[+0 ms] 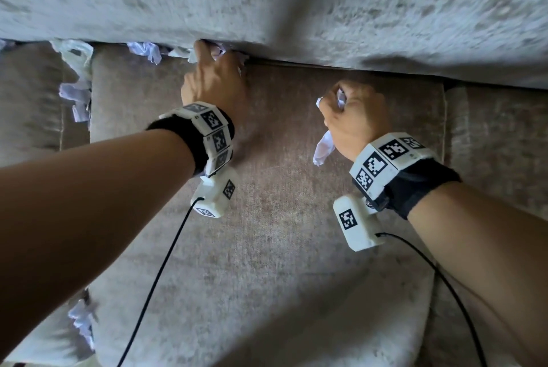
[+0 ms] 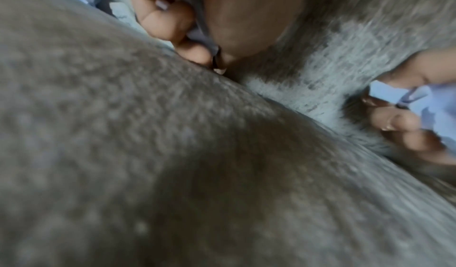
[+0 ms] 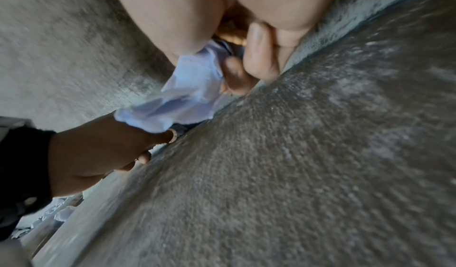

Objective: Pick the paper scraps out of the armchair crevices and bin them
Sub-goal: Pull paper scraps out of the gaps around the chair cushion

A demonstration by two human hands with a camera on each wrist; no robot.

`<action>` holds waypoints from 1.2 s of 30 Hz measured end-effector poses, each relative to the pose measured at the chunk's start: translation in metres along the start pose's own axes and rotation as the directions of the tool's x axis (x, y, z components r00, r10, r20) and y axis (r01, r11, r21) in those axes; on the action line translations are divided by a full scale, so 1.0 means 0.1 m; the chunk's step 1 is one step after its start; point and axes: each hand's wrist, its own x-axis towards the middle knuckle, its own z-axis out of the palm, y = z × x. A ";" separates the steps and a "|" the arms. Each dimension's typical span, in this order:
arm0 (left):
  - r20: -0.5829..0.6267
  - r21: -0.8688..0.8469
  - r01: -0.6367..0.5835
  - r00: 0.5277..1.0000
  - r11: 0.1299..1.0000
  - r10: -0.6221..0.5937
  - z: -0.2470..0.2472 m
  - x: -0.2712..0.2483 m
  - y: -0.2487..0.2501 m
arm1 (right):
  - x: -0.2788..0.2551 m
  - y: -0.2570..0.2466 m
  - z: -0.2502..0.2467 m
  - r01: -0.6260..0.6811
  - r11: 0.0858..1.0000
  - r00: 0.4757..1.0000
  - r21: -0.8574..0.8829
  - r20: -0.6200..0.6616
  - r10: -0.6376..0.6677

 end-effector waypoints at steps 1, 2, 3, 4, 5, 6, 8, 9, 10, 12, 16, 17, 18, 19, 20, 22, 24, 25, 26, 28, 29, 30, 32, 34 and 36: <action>0.006 -0.006 0.019 1.000 1.000 -0.019 0.02 -0.02 0.02 | 0.00 0.00 0.01 -0.001 1.000 1.000 -0.002 0.006 0.001; 0.010 -0.013 0.027 1.000 1.000 -0.027 0.03 -0.03 0.03 | 0.01 0.00 0.02 -0.006 1.000 1.000 -0.003 0.012 0.006; 0.010 -0.026 0.026 1.000 0.999 -0.026 0.05 -0.03 0.04 | 0.01 0.00 0.03 -0.012 1.000 1.000 -0.004 0.016 0.012; 0.007 -0.050 0.029 1.000 0.998 -0.029 0.06 -0.01 0.03 | 0.00 0.01 0.04 -0.016 1.000 1.000 -0.010 0.016 0.016; 0.001 -0.078 0.036 0.999 0.996 -0.037 0.05 0.01 0.03 | 0.01 0.01 0.05 -0.021 1.000 1.000 -0.018 0.013 0.021; -0.005 -0.101 0.033 0.999 0.994 -0.034 0.04 0.02 0.02 | 0.00 0.00 0.06 -0.027 0.999 1.000 -0.019 0.009 0.027; -0.020 -0.119 -0.044 0.999 0.992 0.042 0.03 0.00 0.02 | 0.00 -0.02 0.08 -0.032 0.999 0.999 -0.021 0.014 0.032; -0.027 -0.127 -0.115 0.993 0.985 0.112 0.04 -0.03 0.03 | 0.00 -0.04 0.09 -0.030 0.999 0.999 -0.029 0.018 0.030; -0.037 -0.135 -0.181 0.983 0.974 0.178 0.05 -0.07 0.05 | 0.00 -0.06 0.09 -0.024 0.999 0.999 -0.038 0.021 0.025; -0.051 -0.160 -0.237 0.971 0.958 0.232 0.09 -0.13 0.08 | -0.01 -0.10 0.09 -0.020 0.998 0.999 -0.053 0.030 0.021; -0.100 -0.274 -0.238 0.971 0.932 0.218 0.06 -0.21 0.05 | -0.02 -0.18 0.06 -0.002 0.998 1.000 -0.057 0.023 0.004; -0.102 -0.292 -0.229 0.973 0.929 0.208 0.03 -0.24 0.02 | -0.02 -0.21 0.06 -0.002 0.999 0.999 -0.042 0.038 0.004; -0.096 -0.305 -0.216 0.976 0.927 0.196 0.00 -0.27 -0.02 | -0.01 -0.24 0.07 -0.002 1.000 0.998 -0.019 0.058 0.003; -0.085 -0.318 -0.201 0.979 0.926 0.184 -0.03 -0.30 -0.07 | 0.00 -0.27 0.09 -0.003 1.000 0.997 -0.002 0.079 0.004; -0.067 -0.332 -0.180 0.984 0.926 0.167 -0.07 -0.34 -0.14 | 0.00 -0.32 0.11 0.001 1.000 0.995 -0.001 0.096 -0.001; -0.027 -0.350 -0.127 0.992 0.928 0.125 -0.16 -0.39 -0.28 | 0.03 -0.45 0.16 0.026 1.000 0.993 -0.010 0.116 -0.025; 0.007 -0.356 -0.073 0.997 0.931 0.081 -0.23 -0.42 -0.44 | 0.06 -0.62 0.24 0.069 0.998 0.988 -0.007 0.141 -0.067; 0.017 -0.360 -0.052 0.998 0.932 0.062 -0.25 -0.43 -0.52 | 0.09 -0.71 0.29 0.104 0.995 0.983 -0.005 0.154 -0.102; 0.025 -0.363 -0.034 0.999 0.931 0.047 -0.27 -0.43 -0.61 | 0.13 -0.80 0.35 0.146 0.989 0.977 -0.008 0.160 -0.143; 0.039 -0.371 -0.006 0.999 0.929 0.023 -0.29 -0.45 -0.78 | 0.21 -1.00 0.48 0.201 0.979 0.967 -0.033 0.168 -0.193; 0.044 -0.382 0.007 0.999 0.924 0.011 -0.29 -0.46 -0.86 | 0.25 -1.09 0.54 0.206 0.978 0.965 -0.040 0.175 -0.196; 0.044 -0.395 0.016 0.999 0.918 0.002 -0.30 -0.48 -0.94 | 0.29 -1.16 0.60 0.207 0.978 0.962 -0.040 0.189 -0.196; 0.038 -0.416 0.025 0.999 0.909 -0.010 -0.31 -0.51 -1.08 | 0.38 -1.28 0.72 0.226 0.972 0.953 -0.064 0.220 -0.207; 0.044 -0.436 0.027 0.999 0.899 -0.009 -0.31 -0.53 -1.19 | 0.45 -1.35 0.83 0.279 0.951 0.941 -0.135 0.235 -0.243; 0.054 -0.471 0.022 0.999 0.882 0.004 -0.31 -0.56 -1.28 | 0.49 -1.42 0.91 0.300 0.930 0.936 -0.214 0.252 -0.245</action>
